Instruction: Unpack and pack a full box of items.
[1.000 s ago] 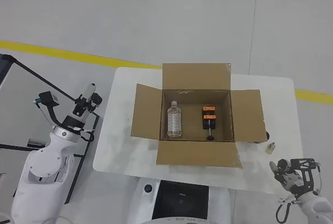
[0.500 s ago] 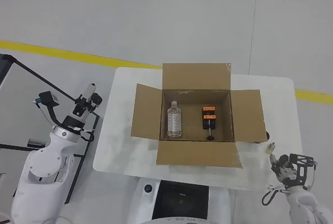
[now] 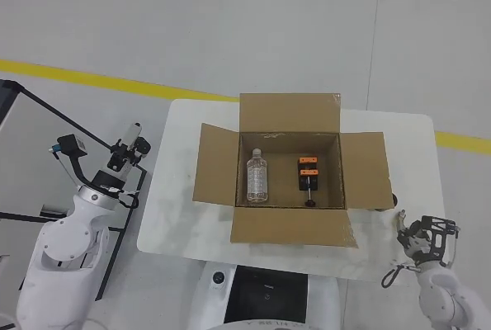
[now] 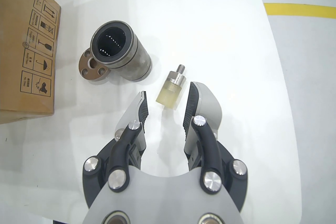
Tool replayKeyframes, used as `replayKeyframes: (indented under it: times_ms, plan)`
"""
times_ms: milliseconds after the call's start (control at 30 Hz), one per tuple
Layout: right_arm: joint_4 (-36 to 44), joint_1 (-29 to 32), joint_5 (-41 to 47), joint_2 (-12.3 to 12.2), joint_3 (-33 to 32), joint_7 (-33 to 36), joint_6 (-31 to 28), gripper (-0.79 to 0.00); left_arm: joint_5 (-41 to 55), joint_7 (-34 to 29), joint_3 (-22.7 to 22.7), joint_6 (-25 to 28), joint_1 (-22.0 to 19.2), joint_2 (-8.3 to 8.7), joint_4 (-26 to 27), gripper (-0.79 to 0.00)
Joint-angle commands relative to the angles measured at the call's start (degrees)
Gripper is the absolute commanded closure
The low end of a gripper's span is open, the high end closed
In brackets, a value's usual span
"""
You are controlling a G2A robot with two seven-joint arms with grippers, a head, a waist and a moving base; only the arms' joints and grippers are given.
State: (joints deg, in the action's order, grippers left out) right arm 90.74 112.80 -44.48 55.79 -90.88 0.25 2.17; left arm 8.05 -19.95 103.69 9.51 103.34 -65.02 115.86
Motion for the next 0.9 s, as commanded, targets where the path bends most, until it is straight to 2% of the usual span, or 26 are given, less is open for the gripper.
replayKeyframes:
  times_ms: [0, 200, 733, 833, 867]
  plan:
    - [-0.83, -1.37, 0.03, 0.22, 0.81, 0.44, 0.30, -0.286, 0.00, 0.00, 0.00, 0.00, 0.00, 0.00, 0.00, -0.785]
    - [-1.85, -2.89, -1.33, 0.89, 2.46, -0.05, 2.80, -0.302, 0.00, 0.00, 0.00, 0.00, 0.00, 0.00, 0.00, -0.785]
    - [-7.03, -8.80, -2.87, 2.33, 5.42, 3.88, 6.19, -0.274, 0.00, 0.00, 0.00, 0.00, 0.00, 0.00, 0.00, -0.785]
    - [-7.78, -9.67, -3.12, 2.57, 5.82, 4.38, 6.55, -0.243, 0.00, 0.00, 0.00, 0.00, 0.00, 0.00, 0.00, -0.785]
    - [-7.98, -9.86, -3.19, 2.64, 5.88, 4.55, 6.67, -0.209, 0.00, 0.00, 0.00, 0.00, 0.00, 0.00, 0.00, -0.785]
